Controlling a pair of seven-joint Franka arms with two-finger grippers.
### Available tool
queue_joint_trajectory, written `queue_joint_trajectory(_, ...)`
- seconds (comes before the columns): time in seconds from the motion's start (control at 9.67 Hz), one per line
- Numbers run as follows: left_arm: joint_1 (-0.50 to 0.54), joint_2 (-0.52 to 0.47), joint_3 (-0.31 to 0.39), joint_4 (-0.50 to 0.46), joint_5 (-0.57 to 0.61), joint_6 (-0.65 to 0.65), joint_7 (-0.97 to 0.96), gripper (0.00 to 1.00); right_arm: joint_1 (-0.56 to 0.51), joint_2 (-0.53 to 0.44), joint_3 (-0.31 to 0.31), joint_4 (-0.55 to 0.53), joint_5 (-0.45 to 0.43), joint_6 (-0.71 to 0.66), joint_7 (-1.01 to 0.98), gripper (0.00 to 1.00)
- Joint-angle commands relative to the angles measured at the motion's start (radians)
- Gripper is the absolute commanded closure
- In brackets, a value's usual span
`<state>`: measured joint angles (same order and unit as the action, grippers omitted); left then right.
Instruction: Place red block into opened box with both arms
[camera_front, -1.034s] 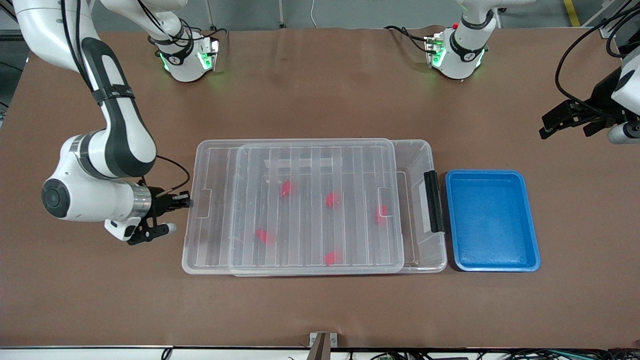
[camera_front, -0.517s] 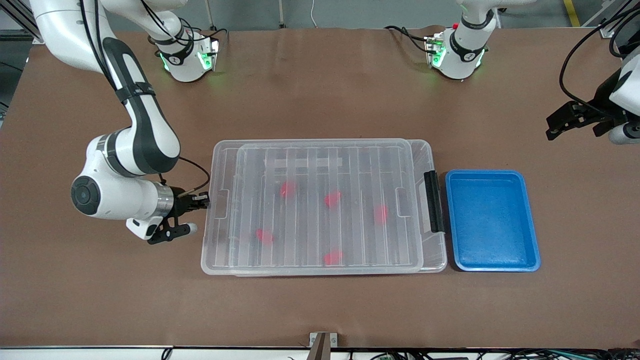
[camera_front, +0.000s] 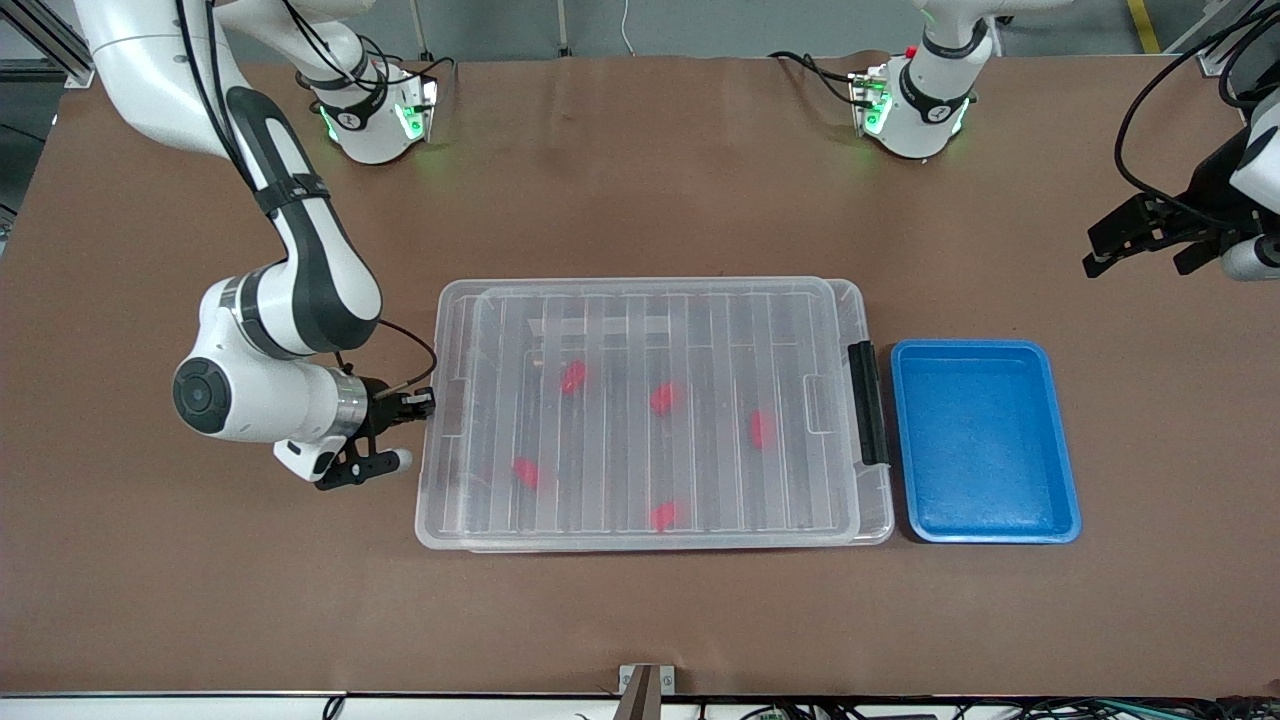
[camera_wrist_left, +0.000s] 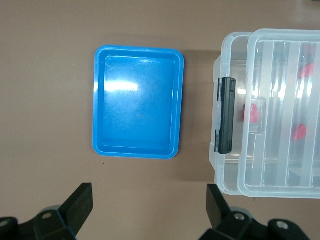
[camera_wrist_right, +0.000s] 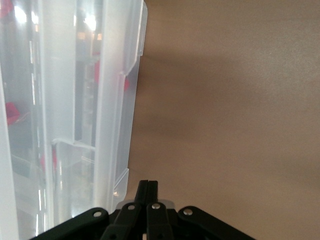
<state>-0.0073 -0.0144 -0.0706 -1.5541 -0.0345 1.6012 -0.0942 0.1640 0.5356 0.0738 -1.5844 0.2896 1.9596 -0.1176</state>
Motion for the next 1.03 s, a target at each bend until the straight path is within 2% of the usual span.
queue_joint_trajectory(0.0, 0.000, 0.022, 0.003, -0.004, 0.008, -0.006, 0.051, 0.00, -0.012, -0.003, -0.002, 0.007, 0.014, -0.008, 0.015, 0.90)
queue_joint_trajectory(0.1, 0.000, 0.022, 0.003, -0.004, 0.008, -0.007, 0.060, 0.00, -0.038, -0.023, -0.005, 0.006, 0.000, -0.054, 0.013, 0.22)
queue_joint_trajectory(0.21, 0.000, 0.022, 0.003, -0.004, 0.008, -0.010, 0.068, 0.01, -0.079, -0.084, -0.009, 0.007, -0.006, -0.098, 0.025, 0.00)
queue_joint_trajectory(0.31, 0.000, 0.022, 0.003, -0.007, 0.010, -0.018, 0.070, 0.00, -0.109, -0.135, -0.023, 0.003, -0.018, -0.106, 0.083, 0.00)
queue_joint_trajectory(0.41, 0.001, 0.024, 0.003, -0.004, 0.010, -0.020, 0.061, 0.00, -0.154, -0.184, -0.025, 0.012, -0.091, -0.152, 0.151, 0.00)
queue_joint_trajectory(0.52, 0.001, 0.022, 0.003, -0.004, 0.011, -0.020, 0.059, 0.00, -0.175, -0.228, -0.023, 0.018, -0.207, -0.194, 0.185, 0.00)
queue_joint_trajectory(0.62, 0.001, 0.027, 0.005, -0.003, 0.011, -0.020, 0.056, 0.00, -0.193, -0.285, -0.025, 0.017, -0.257, -0.229, 0.188, 0.00)
queue_joint_trajectory(0.83, 0.000, 0.028, 0.005, -0.004, 0.036, -0.020, 0.062, 0.00, -0.250, -0.434, -0.040, 0.006, -0.259, -0.310, 0.167, 0.00)
queue_joint_trajectory(0.93, 0.000, 0.028, 0.005, -0.004, 0.047, -0.021, 0.063, 0.00, -0.250, -0.484, -0.076, 0.015, -0.259, -0.362, 0.138, 0.00)
